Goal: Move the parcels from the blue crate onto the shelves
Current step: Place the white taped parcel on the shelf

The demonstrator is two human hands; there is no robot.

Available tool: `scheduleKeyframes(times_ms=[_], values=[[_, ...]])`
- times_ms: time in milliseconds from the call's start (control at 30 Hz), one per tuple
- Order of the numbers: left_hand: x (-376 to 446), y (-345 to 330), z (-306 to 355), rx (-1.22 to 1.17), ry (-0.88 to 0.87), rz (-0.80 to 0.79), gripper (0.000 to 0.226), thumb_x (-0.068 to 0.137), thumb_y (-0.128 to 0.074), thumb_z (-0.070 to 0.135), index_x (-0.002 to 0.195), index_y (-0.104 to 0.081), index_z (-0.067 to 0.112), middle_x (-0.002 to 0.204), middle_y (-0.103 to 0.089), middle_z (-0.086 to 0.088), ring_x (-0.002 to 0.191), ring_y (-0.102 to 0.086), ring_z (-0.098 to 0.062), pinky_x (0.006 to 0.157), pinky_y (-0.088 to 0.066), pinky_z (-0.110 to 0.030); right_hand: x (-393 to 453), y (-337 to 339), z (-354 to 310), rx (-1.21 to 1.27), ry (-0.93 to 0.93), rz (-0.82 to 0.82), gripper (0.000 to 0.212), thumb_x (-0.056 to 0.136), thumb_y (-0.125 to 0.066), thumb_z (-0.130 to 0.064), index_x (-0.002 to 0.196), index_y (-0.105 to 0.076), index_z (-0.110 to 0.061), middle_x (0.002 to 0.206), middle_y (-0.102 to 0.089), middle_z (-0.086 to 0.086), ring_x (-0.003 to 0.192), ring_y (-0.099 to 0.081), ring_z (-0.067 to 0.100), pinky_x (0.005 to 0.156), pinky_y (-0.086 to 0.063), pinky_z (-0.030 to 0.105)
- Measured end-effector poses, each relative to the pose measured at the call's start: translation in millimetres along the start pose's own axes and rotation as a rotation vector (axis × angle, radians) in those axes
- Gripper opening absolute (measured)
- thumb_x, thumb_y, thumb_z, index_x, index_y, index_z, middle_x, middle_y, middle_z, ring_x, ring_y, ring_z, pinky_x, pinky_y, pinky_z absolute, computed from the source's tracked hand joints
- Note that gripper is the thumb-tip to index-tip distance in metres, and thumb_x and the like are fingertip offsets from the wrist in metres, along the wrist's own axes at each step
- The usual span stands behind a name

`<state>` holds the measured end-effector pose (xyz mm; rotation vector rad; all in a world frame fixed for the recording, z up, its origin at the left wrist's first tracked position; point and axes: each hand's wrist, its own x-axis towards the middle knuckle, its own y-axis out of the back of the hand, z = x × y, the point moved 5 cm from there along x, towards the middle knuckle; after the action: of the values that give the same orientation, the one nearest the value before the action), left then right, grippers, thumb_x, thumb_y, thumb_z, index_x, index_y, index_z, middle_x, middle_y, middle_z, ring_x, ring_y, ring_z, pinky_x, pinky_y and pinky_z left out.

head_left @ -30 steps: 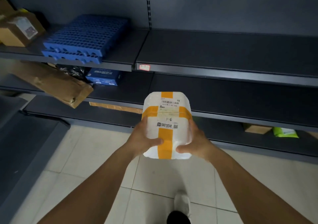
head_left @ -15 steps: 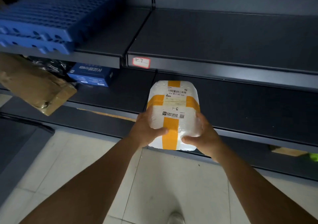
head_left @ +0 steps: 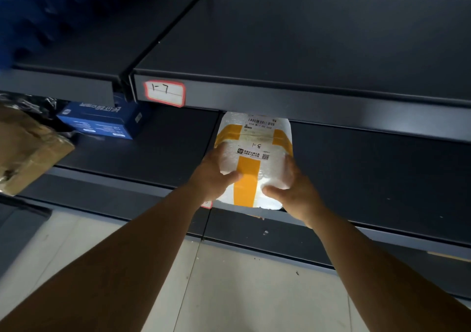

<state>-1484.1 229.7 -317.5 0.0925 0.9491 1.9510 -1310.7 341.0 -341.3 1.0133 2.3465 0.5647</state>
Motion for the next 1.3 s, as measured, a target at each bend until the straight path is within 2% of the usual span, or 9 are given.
scheduleKeyframes(times_ms=[100, 233, 367, 467, 567, 833, 1100, 1233, 1300], values=[[13.8, 5.9, 12.3, 0.079, -0.026, 0.021, 0.083, 0.088, -0.065, 0.038, 0.154, -0.015, 0.027, 0.154, -0.031, -0.004, 0.133, -0.043, -0.026, 0.102, -0.046, -0.043, 15.8, 2.1, -6.2, -0.027, 0.006, 0.016, 0.097, 0.078, -0.074, -0.043, 0.153, -0.013, -0.033, 0.146, -0.038, 0.003, 0.129, -0.044, 0.025, 0.098, -0.045, 0.036], [13.9, 4.9, 25.5, 0.240, -0.063, 0.046, 0.072, 0.097, -0.052, 0.035, 0.154, -0.010, 0.021, 0.159, -0.015, -0.005, 0.139, -0.034, -0.024, 0.105, -0.038, -0.030, 19.7, 3.4, -14.0, -0.081, 0.016, 0.034, 0.093, 0.083, -0.069, -0.043, 0.154, -0.011, -0.027, 0.154, -0.029, 0.002, 0.138, -0.035, 0.023, 0.106, -0.036, 0.033], [-2.2, 3.6, 25.7, 0.384, -0.072, 0.039, 0.072, 0.099, -0.048, 0.035, 0.154, -0.005, 0.020, 0.162, -0.003, -0.004, 0.147, -0.014, -0.023, 0.117, -0.023, -0.036, 1.2, 7.3, -18.4, -0.192, 0.022, 0.012, 0.088, 0.087, -0.066, -0.039, 0.154, -0.011, -0.025, 0.157, -0.023, -0.001, 0.142, -0.028, 0.023, 0.111, -0.031, 0.036], [-29.2, 1.1, 28.6, 0.617, -0.127, 0.031, 0.076, 0.099, -0.047, 0.037, 0.154, 0.001, 0.017, 0.162, 0.002, -0.005, 0.149, -0.001, -0.026, 0.119, -0.015, -0.041, -27.7, 11.4, -25.0, -0.378, 0.059, -0.001, 0.083, 0.088, -0.064, -0.042, 0.152, -0.015, -0.023, 0.157, -0.022, 0.001, 0.144, -0.023, 0.024, 0.114, -0.031, 0.043], [-66.0, -3.0, 34.4, 0.745, -0.183, -0.015, 0.077, 0.099, -0.045, 0.041, 0.154, 0.003, 0.016, 0.162, 0.004, -0.007, 0.149, 0.002, -0.026, 0.119, -0.010, -0.039, -67.5, 14.4, -31.7, -0.545, 0.057, -0.039, 0.086, 0.091, -0.057, -0.048, 0.154, -0.005, -0.022, 0.162, -0.006, -0.001, 0.149, -0.005, 0.022, 0.119, -0.017, 0.045], [-203.1, 8.6, 73.6, 0.723, -0.320, -0.036, 0.073, 0.096, -0.049, 0.044, 0.154, -0.011, 0.019, 0.160, -0.015, -0.005, 0.147, -0.013, -0.023, 0.118, -0.012, -0.036, -212.9, 37.7, -57.3, -0.624, 0.014, -0.041, 0.088, 0.093, -0.055, -0.046, 0.154, 0.004, -0.024, 0.162, 0.004, -0.002, 0.149, 0.005, 0.020, 0.119, -0.006, 0.039], [-350.6, 9.5, 137.8, 0.751, -0.477, -0.157, 0.070, 0.095, -0.051, 0.044, 0.152, -0.019, 0.019, 0.158, -0.021, -0.005, 0.145, -0.018, -0.023, 0.117, -0.017, -0.034, -382.9, 97.0, -77.6, -0.542, -0.150, 0.106, 0.086, 0.090, -0.061, -0.044, 0.155, -0.008, -0.020, 0.161, -0.013, 0.000, 0.148, -0.012, 0.020, 0.119, -0.012, 0.036], [-421.8, -8.4, 190.4, 0.739, -0.614, -0.180, 0.070, 0.096, -0.050, 0.043, 0.152, -0.018, 0.017, 0.155, -0.025, -0.005, 0.143, -0.021, -0.023, 0.116, -0.018, -0.034, -469.1, 139.2, -76.3, -0.542, -0.225, 0.197, 0.088, 0.090, -0.061, -0.044, 0.155, -0.007, -0.020, 0.161, -0.012, 0.000, 0.148, -0.011, 0.020, 0.119, -0.012, 0.035], [-435.9, -11.3, 201.5, 0.708, -0.603, -0.161, 0.071, 0.095, -0.051, 0.043, 0.153, -0.017, 0.018, 0.155, -0.025, -0.004, 0.143, -0.021, -0.022, 0.117, -0.019, -0.035, -486.1, 142.9, -73.5, -0.550, -0.228, 0.202, 0.089, 0.090, -0.060, -0.045, 0.155, -0.005, -0.020, 0.161, -0.011, 0.000, 0.148, -0.010, 0.020, 0.119, -0.012, 0.035]])
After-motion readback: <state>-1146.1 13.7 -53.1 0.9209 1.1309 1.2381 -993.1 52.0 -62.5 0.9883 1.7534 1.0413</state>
